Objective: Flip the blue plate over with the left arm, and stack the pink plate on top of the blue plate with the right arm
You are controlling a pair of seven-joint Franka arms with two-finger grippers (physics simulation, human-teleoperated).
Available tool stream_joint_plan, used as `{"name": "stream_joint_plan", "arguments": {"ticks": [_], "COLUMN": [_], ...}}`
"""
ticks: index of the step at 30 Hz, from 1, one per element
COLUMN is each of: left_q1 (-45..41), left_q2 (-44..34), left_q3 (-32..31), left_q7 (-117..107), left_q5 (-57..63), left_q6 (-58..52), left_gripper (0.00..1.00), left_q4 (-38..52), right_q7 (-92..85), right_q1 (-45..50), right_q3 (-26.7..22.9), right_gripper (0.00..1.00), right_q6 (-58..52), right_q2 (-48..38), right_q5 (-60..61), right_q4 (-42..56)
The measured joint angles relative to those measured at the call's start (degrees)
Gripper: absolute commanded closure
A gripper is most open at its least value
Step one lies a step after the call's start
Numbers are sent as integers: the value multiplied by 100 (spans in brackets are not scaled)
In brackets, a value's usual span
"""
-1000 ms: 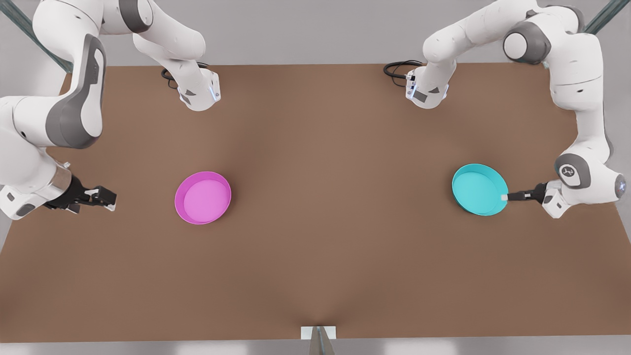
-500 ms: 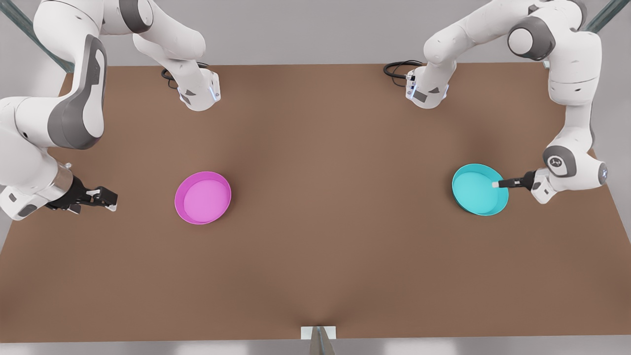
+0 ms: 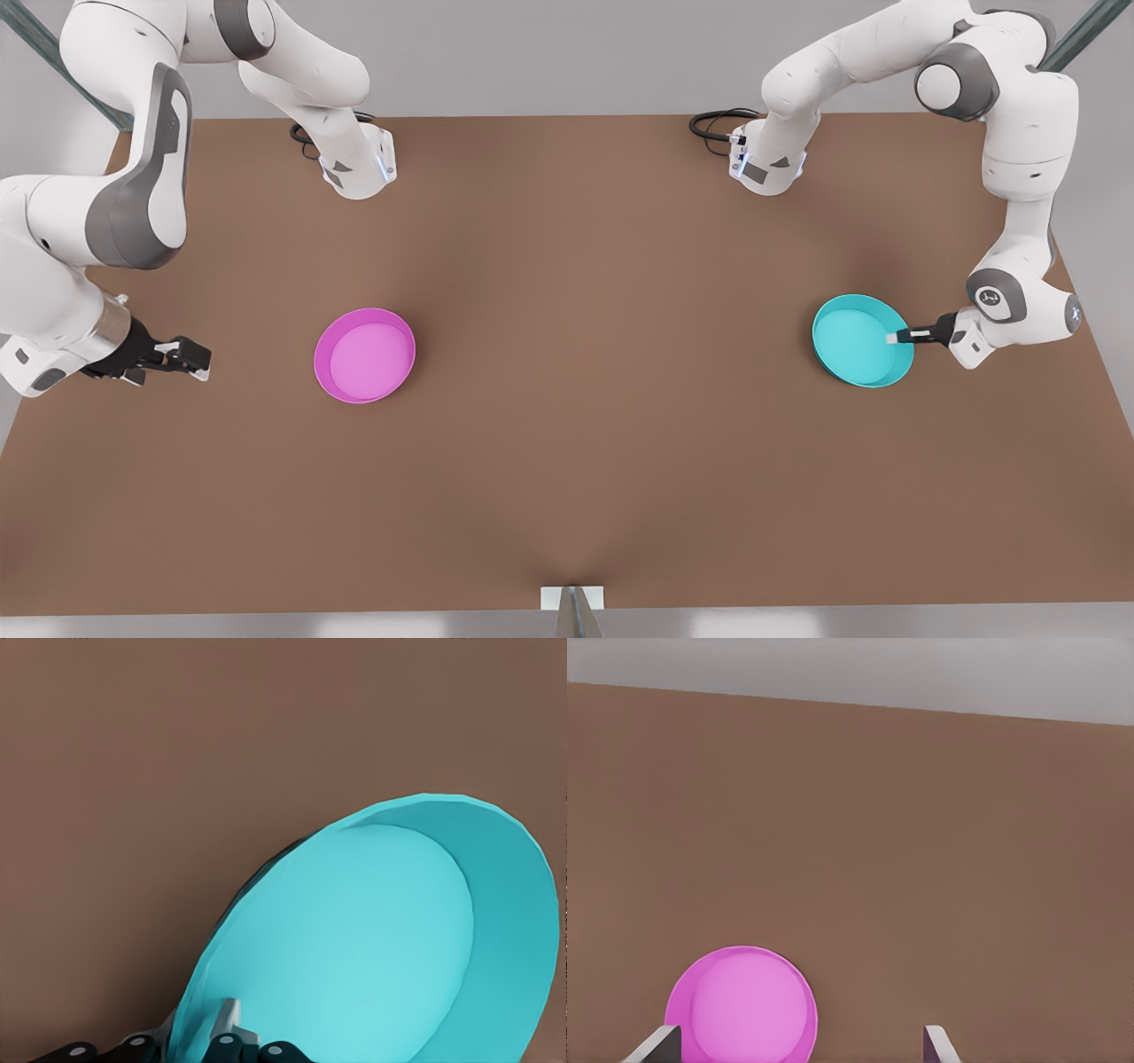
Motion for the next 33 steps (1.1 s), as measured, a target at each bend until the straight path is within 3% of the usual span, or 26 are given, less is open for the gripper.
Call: {"name": "stream_joint_plan", "arguments": {"ticks": [7, 13, 20, 28, 33], "left_q1": [-305, -1656, -2099, -3067, -3924], "left_q2": [-474, -924, -941, -949, -1134], "left_q3": [26, 611, 367, 434, 437], "left_q7": [-16, -81, -84, -394, -1469], "left_q5": [509, 654, 1026, 2803, 4173], "left_q6": [-321, -450, -599, -743, -1680], "left_gripper": [79, 79, 79, 79, 79], "left_q4": [-5, 0, 101, 408, 602], "right_q7": [0, 0, 0, 0, 0], "right_q1": [1, 4, -7, -6, -8], "right_q3": [2, -5, -5, -5, 0], "right_gripper": [0, 0, 0, 0, 0], "right_q6": [-9, -9, -1, -9, -9], "right_q2": [-5, -9, 0, -5, 0], "right_q5": [0, 0, 0, 0, 0], "right_q4": [0, 0, 0, 8, 4]}}
